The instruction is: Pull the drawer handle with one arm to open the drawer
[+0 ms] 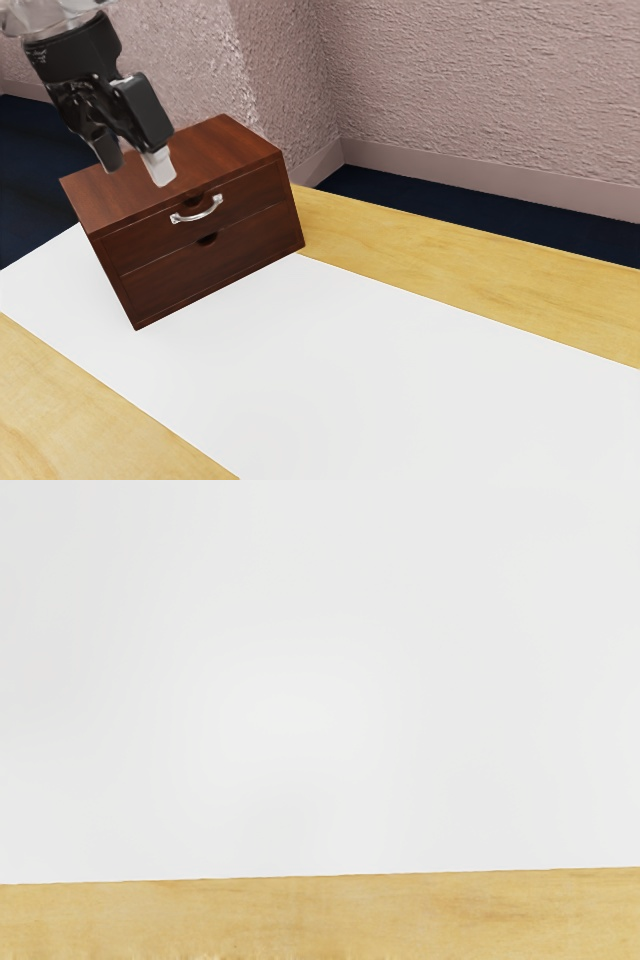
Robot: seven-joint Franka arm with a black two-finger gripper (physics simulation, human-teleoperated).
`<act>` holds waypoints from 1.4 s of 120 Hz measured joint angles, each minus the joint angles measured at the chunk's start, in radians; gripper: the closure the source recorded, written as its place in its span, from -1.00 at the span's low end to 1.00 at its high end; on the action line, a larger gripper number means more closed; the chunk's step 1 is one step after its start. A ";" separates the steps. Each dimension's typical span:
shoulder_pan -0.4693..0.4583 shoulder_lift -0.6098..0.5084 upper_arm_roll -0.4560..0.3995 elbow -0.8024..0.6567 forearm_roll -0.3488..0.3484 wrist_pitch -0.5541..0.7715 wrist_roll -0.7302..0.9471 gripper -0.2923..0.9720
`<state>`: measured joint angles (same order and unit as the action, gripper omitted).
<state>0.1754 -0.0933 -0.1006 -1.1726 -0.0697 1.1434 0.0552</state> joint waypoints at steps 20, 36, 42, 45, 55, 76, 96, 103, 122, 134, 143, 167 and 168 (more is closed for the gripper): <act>-0.013 0.050 0.016 -0.015 0.024 0.017 -0.004 -0.54; -0.046 0.035 0.053 -0.104 0.072 0.052 0.004 -0.54; -0.046 0.019 0.058 -0.198 0.096 0.091 0.019 -0.54; -0.044 0.007 0.059 -0.251 0.104 0.115 0.027 -0.54; -0.046 -0.082 0.055 -0.449 0.146 0.217 0.050 -0.54; -0.057 -0.157 -0.003 -0.629 0.285 0.440 0.083 -0.52; -0.055 -0.026 -0.006 -0.543 0.356 0.584 0.093 -0.51; -0.051 -0.003 -0.002 -0.520 0.377 0.613 0.095 -0.51; -0.039 0.015 0.034 -0.508 0.405 0.657 0.101 -0.51; -0.036 0.036 0.043 -0.508 0.412 0.674 0.105 -0.50; -0.034 0.041 0.045 -0.510 0.424 0.689 0.108 -0.49; -0.030 0.057 0.054 -0.518 0.451 0.724 0.116 -0.48; -0.030 0.056 0.055 -0.519 0.451 0.725 0.116 -0.48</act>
<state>0.1450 -0.0368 -0.0460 -1.6916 0.3817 1.8682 0.1711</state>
